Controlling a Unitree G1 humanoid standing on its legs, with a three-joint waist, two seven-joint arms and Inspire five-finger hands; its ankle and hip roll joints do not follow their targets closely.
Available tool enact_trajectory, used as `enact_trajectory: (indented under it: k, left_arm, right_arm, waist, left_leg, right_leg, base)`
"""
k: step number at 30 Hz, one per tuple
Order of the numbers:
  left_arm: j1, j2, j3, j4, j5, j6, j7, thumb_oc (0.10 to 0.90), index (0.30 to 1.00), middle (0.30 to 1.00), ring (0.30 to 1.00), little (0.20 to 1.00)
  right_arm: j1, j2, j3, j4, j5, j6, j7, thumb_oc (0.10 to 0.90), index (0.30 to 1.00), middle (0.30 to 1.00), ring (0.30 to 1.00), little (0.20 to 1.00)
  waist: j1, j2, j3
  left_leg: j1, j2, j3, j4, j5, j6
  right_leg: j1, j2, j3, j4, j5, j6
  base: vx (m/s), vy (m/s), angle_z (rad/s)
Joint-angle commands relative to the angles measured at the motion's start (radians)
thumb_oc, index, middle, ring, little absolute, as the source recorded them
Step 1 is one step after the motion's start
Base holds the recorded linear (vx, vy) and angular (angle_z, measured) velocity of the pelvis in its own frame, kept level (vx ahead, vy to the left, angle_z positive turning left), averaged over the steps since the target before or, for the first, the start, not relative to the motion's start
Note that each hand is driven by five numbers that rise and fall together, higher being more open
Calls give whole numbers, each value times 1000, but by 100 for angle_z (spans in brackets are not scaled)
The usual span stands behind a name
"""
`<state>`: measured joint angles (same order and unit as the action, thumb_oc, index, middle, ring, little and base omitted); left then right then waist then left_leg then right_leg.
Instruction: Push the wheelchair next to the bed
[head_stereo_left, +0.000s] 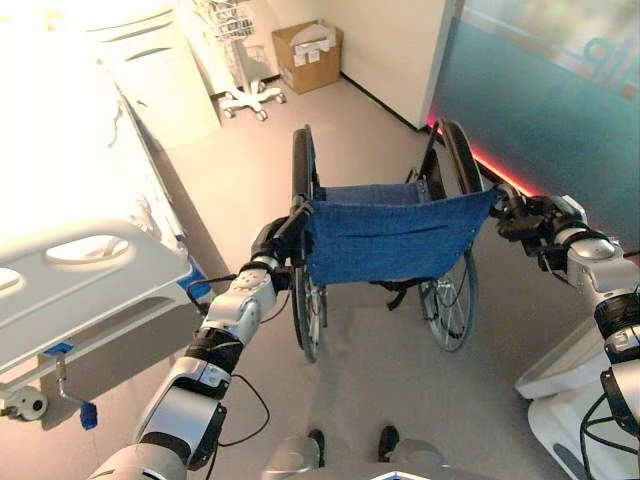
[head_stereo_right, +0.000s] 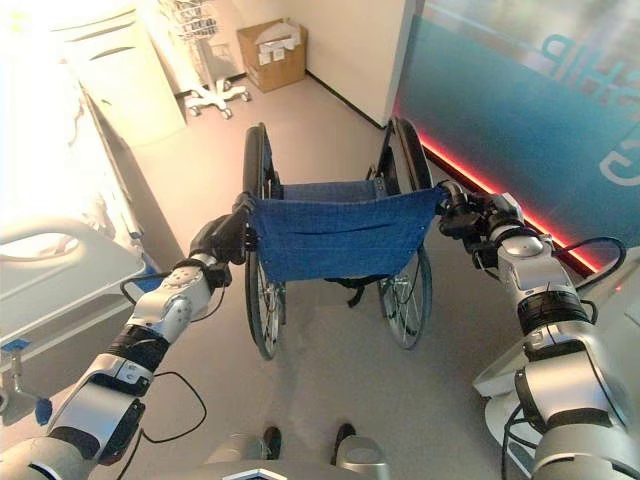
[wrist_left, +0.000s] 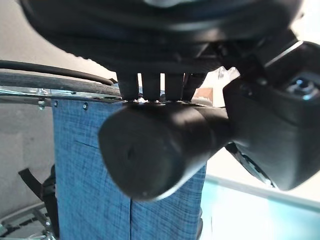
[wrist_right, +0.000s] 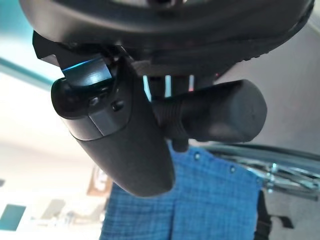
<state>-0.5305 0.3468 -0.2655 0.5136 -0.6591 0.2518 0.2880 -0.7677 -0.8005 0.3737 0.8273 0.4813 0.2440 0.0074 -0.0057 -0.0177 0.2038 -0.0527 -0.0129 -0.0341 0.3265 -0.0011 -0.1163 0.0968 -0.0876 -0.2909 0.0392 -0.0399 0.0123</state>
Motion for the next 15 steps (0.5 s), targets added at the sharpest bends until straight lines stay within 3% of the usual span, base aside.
enact_trajectory:
  k: [1, 3, 6, 7, 9, 10, 15]
  left_arm:
    - [61, 97, -11, -87, 8, -125, -21, 400, 300, 300, 300, 300]
    - [48, 95, -12, -79, 10, -126, -24, 400, 300, 300, 300, 300]
    - [18, 100, -24, -66, -6, -132, -11, 400, 300, 300, 300, 300]
    - [17, 100, -24, -65, -6, -132, -11, 400, 300, 300, 300, 300]
    - [25, 110, -33, -79, -14, -140, -14, 400, 300, 300, 300, 300]
    - [39, 116, -24, -95, -10, -133, -16, 400, 300, 300, 300, 300]
    - [30, 128, -1, -74, -3, -117, -29, 400, 300, 300, 300, 300]
  right_arm:
    - [-140, 68, 43, -123, 49, -142, 4, 400, 300, 300, 300, 300]
    - [-142, 69, 41, -120, 37, -136, -2, 400, 300, 300, 300, 300]
    - [-171, 68, 60, -101, 45, -128, -12, 400, 300, 300, 300, 300]
    - [-172, 68, 60, -101, 46, -128, -13, 400, 300, 300, 300, 300]
    - [-145, 50, 53, -117, 55, -135, -23, 400, 300, 300, 300, 300]
    - [-125, 44, 43, -114, 50, -145, -6, 400, 300, 300, 300, 300]
    - [-131, 62, 33, -57, 24, -176, 55, 400, 300, 300, 300, 300]
  waist:
    - [71, -45, -87]
    - [71, -38, -87]
    - [89, -11, -94]
    - [91, -11, -90]
    - [111, -4, -95]
    - [125, -20, -105]
    - [163, -37, -130]
  left_leg:
    - [-14, 34, 166, 230, -37, 49]
    - [-5, 40, 188, 149, -34, 49]
    - [-31, 27, 275, -133, -8, 37]
    - [-31, 28, 288, -144, 11, 45]
    - [-89, 33, 333, -273, 93, 39]
    - [-108, 15, 319, -266, 87, 40]
    - [-87, -15, 312, -244, 20, 97]
  right_leg:
    - [-60, -30, 6, 84, -1, 30]
    - [-38, -16, -6, 84, -19, 31]
    - [48, 40, -17, 63, -75, 40]
    - [44, 39, -24, 60, -63, 36]
    - [122, 70, -20, 33, -100, 38]
    - [155, 59, -12, 28, -129, 47]
    - [176, 13, -47, 68, -149, 78]
  base:
    - [187, -85, 25]
    - [256, -23, 31]
    - [340, 19, 42]
    - [357, 34, 40]
    - [355, 25, 26]
    - [365, 31, 7]
    - [285, 107, -43]
